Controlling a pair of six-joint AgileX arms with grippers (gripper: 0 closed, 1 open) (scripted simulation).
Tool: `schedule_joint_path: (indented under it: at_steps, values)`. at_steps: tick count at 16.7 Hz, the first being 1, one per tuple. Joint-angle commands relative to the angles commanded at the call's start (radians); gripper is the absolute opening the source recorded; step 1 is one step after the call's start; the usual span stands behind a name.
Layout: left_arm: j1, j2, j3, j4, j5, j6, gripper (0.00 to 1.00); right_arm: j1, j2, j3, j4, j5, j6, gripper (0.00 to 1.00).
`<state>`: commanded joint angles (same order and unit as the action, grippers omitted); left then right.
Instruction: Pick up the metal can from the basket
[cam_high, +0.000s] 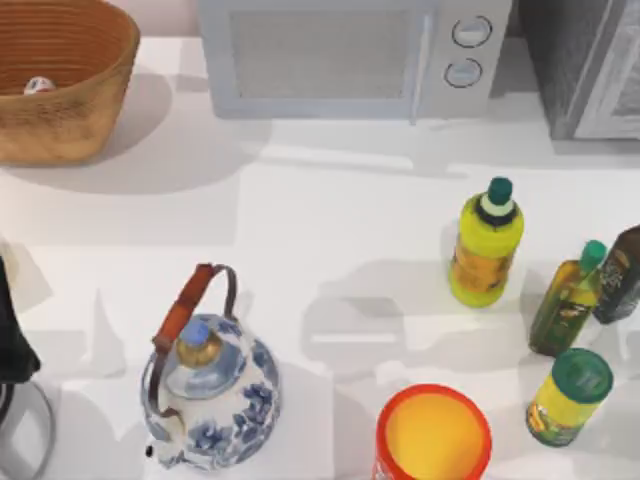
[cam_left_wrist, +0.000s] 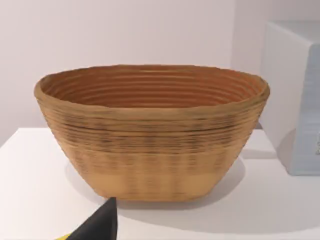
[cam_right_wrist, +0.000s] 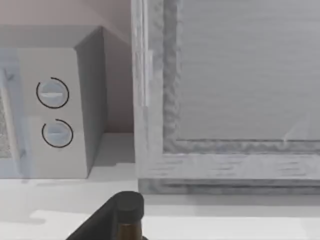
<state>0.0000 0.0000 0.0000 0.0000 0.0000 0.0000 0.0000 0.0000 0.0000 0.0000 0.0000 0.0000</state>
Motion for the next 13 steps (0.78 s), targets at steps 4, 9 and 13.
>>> schedule_joint_path:
  at_steps: [4, 9, 13]
  values:
    - [0.003, 0.028, 0.029, -0.014, 0.000, 0.001, 1.00, 0.000, 0.000, 0.000, 0.000, 0.000, 0.000, 1.00]
    - [0.023, 0.266, 0.262, -0.128, 0.001, 0.011, 1.00, 0.000, 0.000, 0.000, 0.000, 0.000, 0.000, 1.00]
    - [0.047, 0.587, 0.573, -0.279, 0.005, 0.023, 1.00, 0.000, 0.000, 0.000, 0.000, 0.000, 0.000, 1.00]
